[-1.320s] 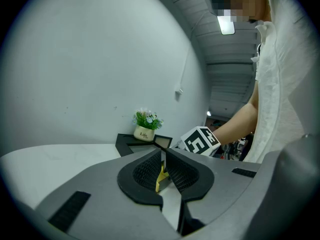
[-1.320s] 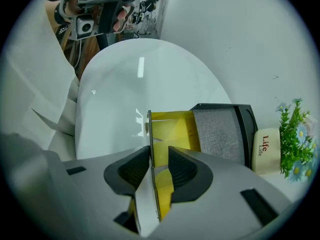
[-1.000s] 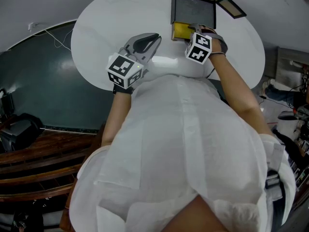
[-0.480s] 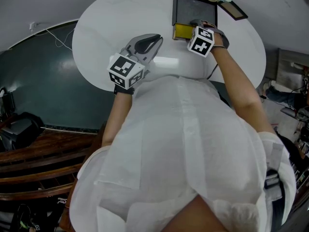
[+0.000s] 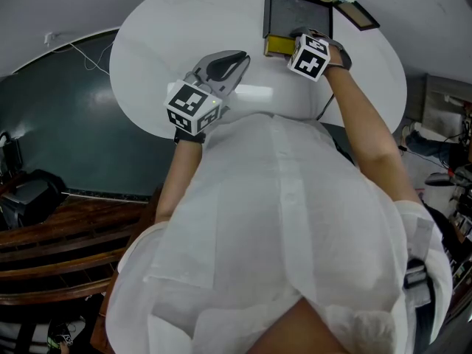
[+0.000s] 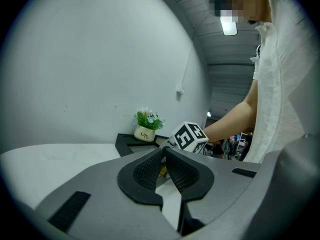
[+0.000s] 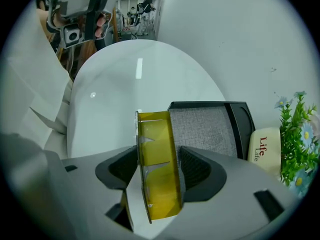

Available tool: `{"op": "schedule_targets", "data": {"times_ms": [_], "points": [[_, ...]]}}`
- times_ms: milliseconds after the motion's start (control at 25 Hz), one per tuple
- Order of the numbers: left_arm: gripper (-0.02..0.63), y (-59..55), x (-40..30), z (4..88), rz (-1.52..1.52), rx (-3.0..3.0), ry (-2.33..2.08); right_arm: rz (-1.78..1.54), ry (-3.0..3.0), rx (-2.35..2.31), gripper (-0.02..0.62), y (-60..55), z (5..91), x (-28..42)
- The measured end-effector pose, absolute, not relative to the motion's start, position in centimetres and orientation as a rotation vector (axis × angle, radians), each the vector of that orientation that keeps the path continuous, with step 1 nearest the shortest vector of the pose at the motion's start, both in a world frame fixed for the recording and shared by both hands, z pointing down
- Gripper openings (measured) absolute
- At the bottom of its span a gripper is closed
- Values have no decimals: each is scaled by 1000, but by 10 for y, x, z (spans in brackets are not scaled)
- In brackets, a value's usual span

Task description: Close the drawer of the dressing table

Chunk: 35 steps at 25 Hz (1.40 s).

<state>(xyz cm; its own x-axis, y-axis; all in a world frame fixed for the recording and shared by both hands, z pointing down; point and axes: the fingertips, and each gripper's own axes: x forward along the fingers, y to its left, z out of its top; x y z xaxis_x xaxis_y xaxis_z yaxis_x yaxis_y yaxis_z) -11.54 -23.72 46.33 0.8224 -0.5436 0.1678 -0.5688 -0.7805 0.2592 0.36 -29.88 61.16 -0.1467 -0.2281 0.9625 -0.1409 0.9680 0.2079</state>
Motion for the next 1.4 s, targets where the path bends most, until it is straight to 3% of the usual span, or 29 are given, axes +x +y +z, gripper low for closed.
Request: {"op": "schedule_targets", "data": {"times_ms": [200,800,1400], "points": [[37,-237,-114,462,124,2707,-846,-82,-1727,328,178,-310,605,4],[37,-237,-113,461,128,2705,-846,-73,-1736,440,49,-326,597,2],[37,-235,-117,458,118,2707,-876,-15,-1767,491,46,-322,596,7]]}}
